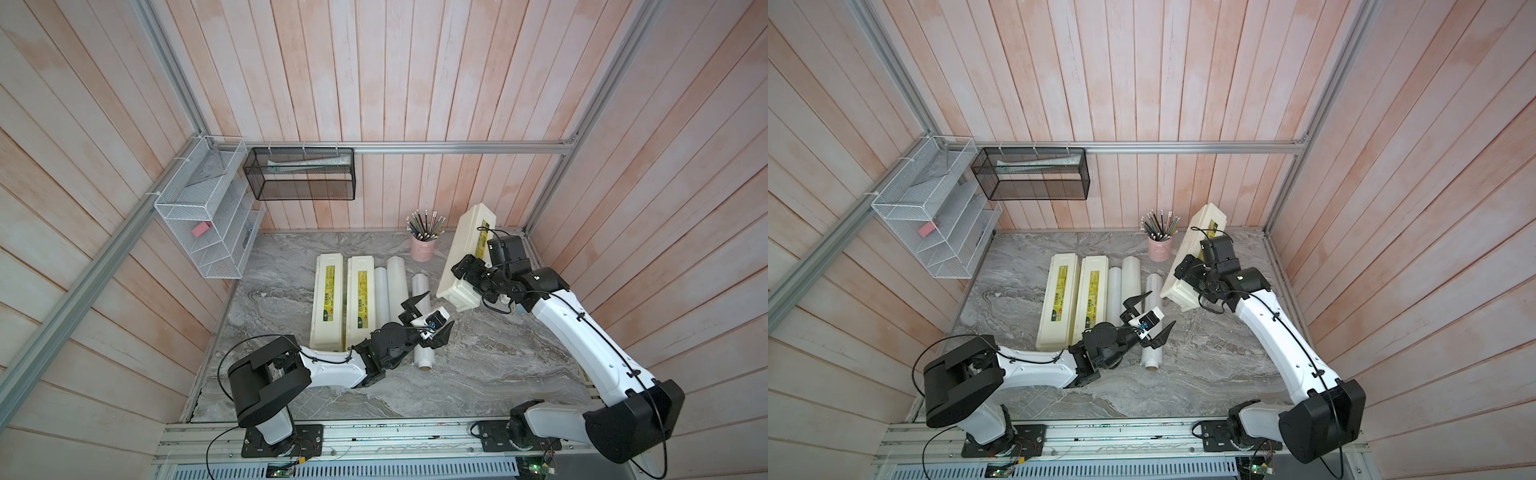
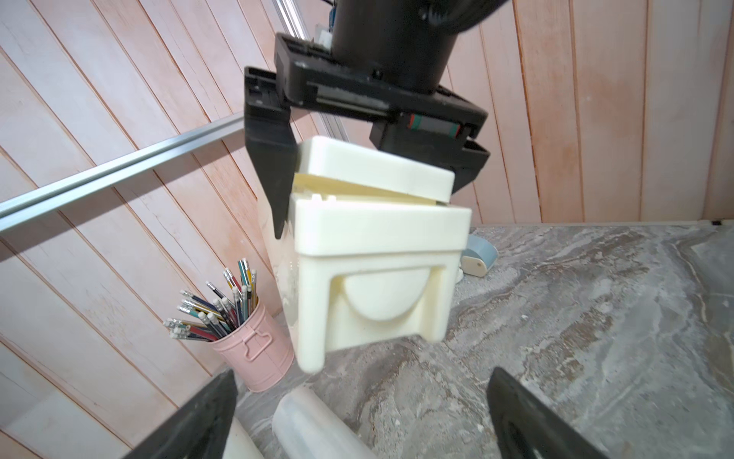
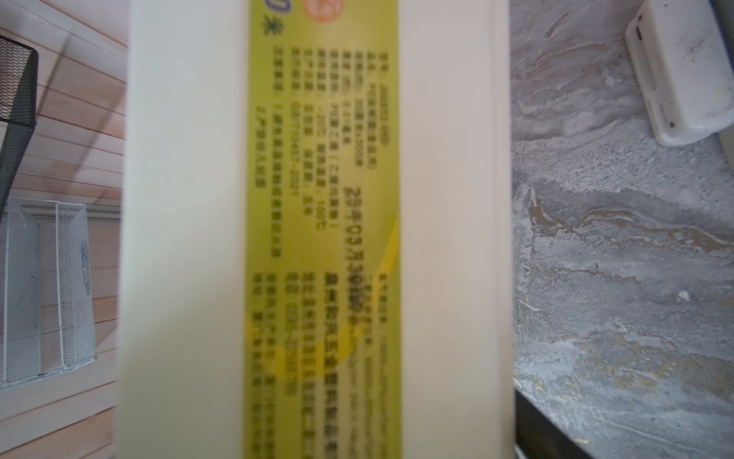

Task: Put plastic wrap rolls into dispensers
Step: Pick up the plastic wrap cutting box from the center of the board, then open the lid of the plastic wrap cutting box.

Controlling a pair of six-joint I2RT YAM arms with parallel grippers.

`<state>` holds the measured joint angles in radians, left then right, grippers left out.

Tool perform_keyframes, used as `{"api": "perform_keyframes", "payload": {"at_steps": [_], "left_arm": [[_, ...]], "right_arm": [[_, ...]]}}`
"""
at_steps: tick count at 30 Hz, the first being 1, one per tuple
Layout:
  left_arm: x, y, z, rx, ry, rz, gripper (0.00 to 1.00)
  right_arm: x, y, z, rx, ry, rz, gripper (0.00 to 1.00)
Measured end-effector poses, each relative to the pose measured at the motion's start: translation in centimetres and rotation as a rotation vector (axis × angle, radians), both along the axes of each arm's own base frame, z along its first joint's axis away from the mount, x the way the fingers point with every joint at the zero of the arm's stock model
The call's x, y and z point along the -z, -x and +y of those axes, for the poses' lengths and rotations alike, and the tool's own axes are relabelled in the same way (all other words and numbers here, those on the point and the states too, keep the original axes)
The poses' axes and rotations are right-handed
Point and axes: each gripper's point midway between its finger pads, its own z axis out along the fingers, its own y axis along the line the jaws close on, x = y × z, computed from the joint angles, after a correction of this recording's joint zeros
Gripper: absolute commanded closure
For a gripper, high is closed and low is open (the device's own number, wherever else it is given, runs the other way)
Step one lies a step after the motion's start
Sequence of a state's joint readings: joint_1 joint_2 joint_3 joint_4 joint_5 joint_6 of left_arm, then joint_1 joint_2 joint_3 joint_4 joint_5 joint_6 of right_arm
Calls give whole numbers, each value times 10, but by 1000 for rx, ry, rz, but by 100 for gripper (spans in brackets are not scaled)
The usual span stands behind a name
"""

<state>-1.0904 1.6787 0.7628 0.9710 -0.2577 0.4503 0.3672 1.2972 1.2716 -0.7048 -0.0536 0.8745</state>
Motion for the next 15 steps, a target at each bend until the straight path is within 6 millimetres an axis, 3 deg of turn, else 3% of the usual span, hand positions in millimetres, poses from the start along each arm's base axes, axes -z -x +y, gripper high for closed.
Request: {"api": "perform_keyframes", "payload": {"at_steps": [6,15], "left_arm": [[-10,-9,-15,-43,9,-70,0],[-4,-18,-25,-86,-29,-113,0]], "right_arm": [[-1,2,6,-11,-29,9,28],[-3,4,11,-26,-44,8,27]]}}
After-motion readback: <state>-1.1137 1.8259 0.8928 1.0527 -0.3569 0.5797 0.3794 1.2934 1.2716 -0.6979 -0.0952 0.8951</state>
